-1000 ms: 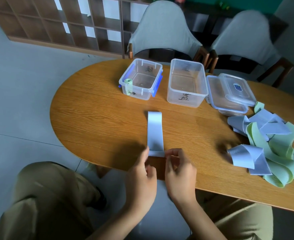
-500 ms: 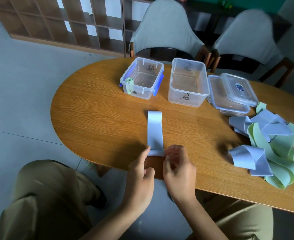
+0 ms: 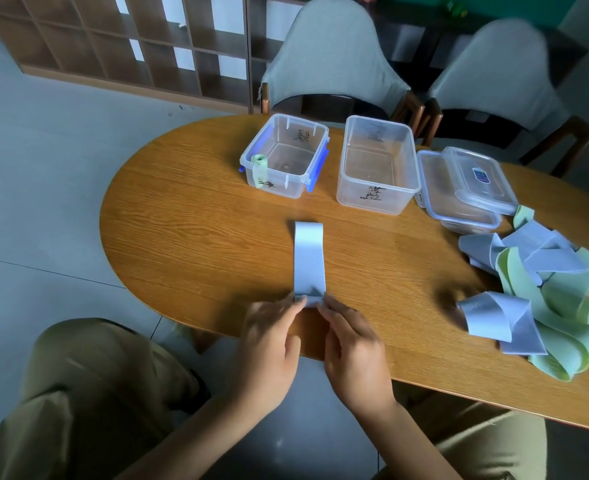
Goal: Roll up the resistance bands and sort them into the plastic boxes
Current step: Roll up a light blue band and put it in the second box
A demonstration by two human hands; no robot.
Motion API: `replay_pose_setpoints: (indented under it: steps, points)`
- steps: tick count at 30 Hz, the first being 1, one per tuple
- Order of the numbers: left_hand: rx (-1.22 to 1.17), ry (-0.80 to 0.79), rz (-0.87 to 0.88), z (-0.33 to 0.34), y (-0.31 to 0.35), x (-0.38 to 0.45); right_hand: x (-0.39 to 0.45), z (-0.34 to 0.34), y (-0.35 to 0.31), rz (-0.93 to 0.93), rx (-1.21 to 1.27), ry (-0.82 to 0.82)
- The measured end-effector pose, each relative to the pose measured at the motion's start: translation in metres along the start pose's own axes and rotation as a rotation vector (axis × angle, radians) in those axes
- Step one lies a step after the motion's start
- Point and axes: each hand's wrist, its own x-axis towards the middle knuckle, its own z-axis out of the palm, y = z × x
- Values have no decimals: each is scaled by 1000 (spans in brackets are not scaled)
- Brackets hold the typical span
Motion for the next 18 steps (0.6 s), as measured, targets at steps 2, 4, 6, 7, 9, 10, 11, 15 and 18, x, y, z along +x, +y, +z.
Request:
replay_pose_setpoints:
  steps: [2,4,6,7,9,10,11,15,18]
  points:
    - [85,-10,57,-2,-2,4,2,1,1,-7,-9,-27]
    - [180,-48,48,-4,-3,8,4,2,2,-18,-23,-45]
    - [281,-83,18,-4,-4,11,8,5,3,-25,-46,-51]
    - [312,-96,9,-4,-5,13,11,7,4,-16,-60,-52]
    - [347,-107,7,-3,-5,19,16,9,4,10,-89,-56]
    - [359,-109,6,-4,-5,22,19,10,5,22,-101,-57]
    - [371,-109,5,-5,-6,26,21,11,5,35,-111,-58]
    - [420,-83,78,-13,-3,30,28,14,3,82,-146,-64]
    - [477,-100,116,-14,-2,27,33,17,2,105,-149,-67]
